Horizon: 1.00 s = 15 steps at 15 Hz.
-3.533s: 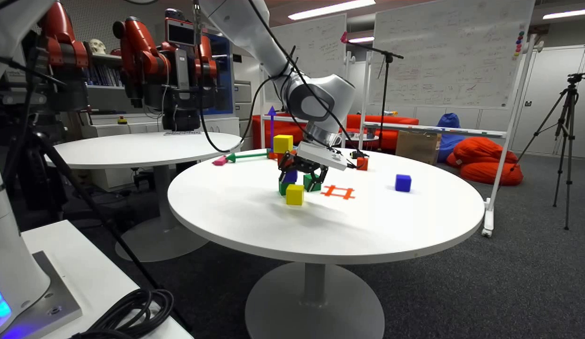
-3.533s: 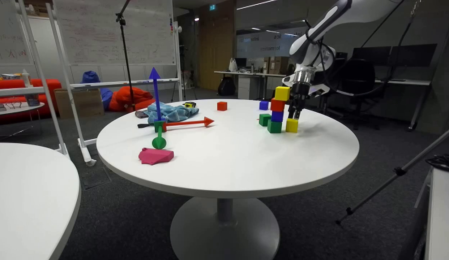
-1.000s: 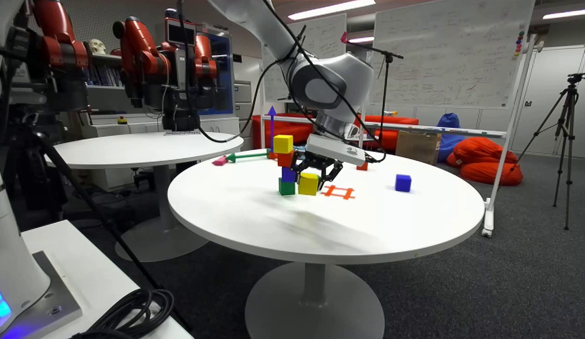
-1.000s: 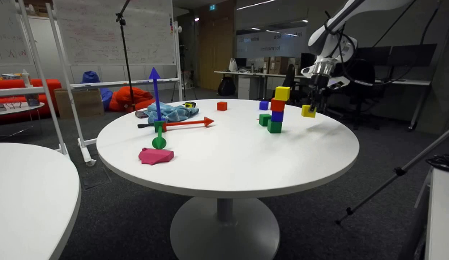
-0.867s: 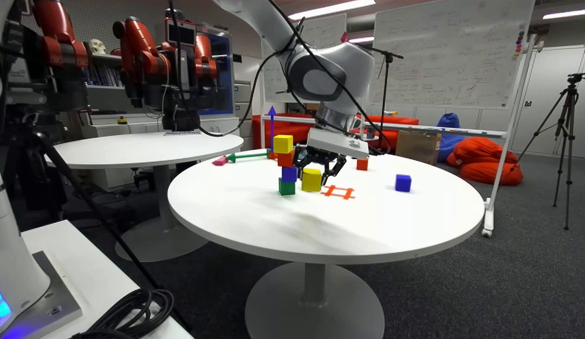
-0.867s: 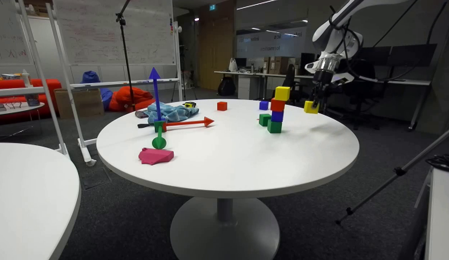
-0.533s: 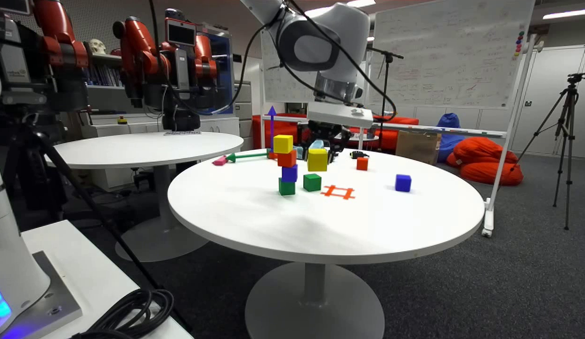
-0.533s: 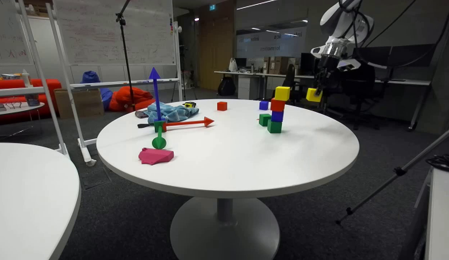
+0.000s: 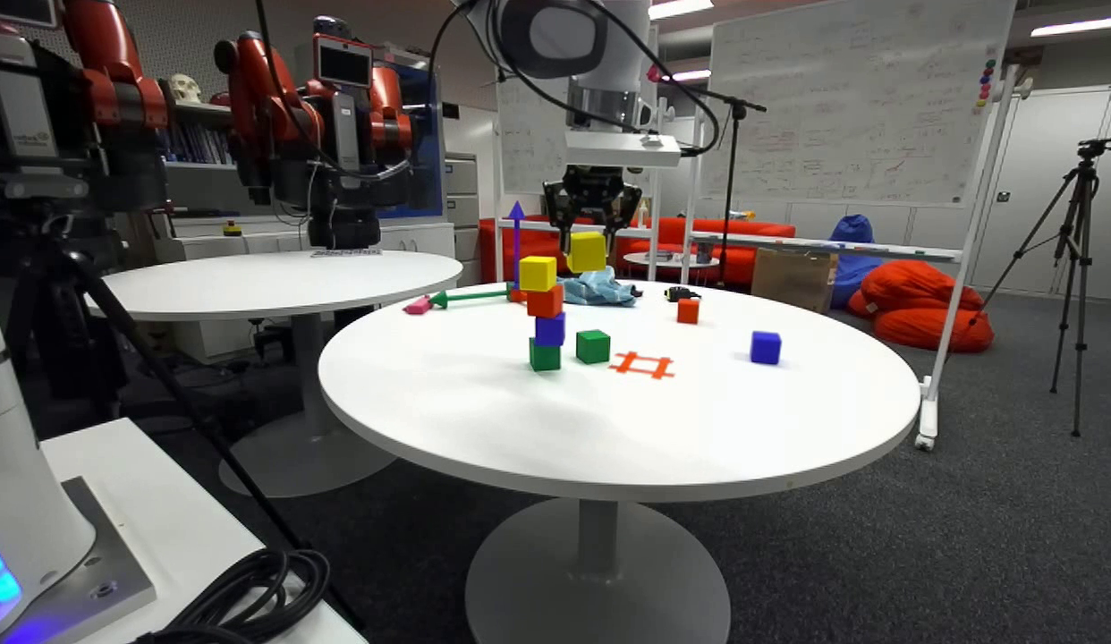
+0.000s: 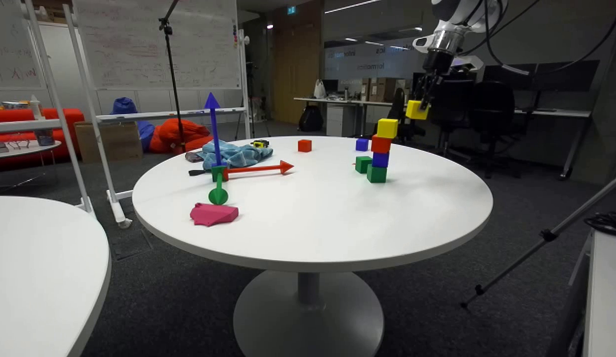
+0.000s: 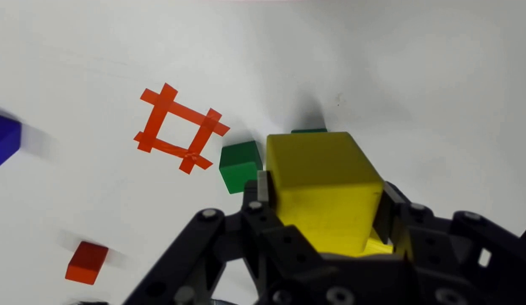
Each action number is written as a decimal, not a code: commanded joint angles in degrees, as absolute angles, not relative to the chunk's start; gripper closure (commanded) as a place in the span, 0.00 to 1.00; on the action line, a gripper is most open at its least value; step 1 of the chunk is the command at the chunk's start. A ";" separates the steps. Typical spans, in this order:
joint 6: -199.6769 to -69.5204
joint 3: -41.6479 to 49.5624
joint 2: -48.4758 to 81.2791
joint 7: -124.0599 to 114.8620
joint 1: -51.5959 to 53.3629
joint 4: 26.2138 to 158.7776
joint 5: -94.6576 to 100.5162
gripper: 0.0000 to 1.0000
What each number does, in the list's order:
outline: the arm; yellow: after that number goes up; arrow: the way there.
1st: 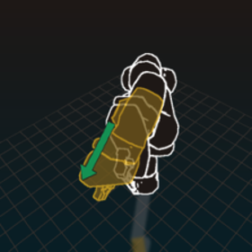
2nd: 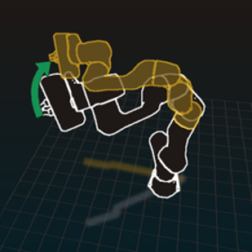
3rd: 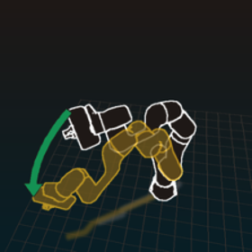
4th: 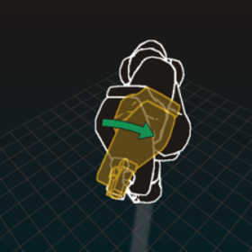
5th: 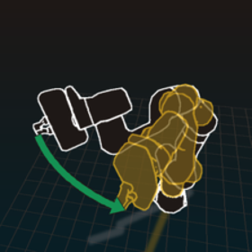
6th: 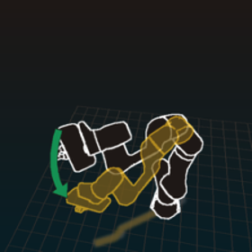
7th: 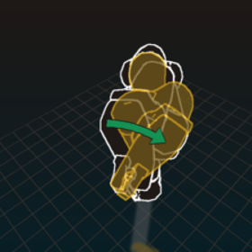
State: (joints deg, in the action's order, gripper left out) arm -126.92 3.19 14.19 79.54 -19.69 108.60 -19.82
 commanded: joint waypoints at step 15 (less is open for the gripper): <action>-127.07 4.40 12.86 77.78 -15.71 108.05 -15.15 0.66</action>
State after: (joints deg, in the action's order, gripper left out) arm -126.92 3.49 13.96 78.40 -16.53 107.37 -16.28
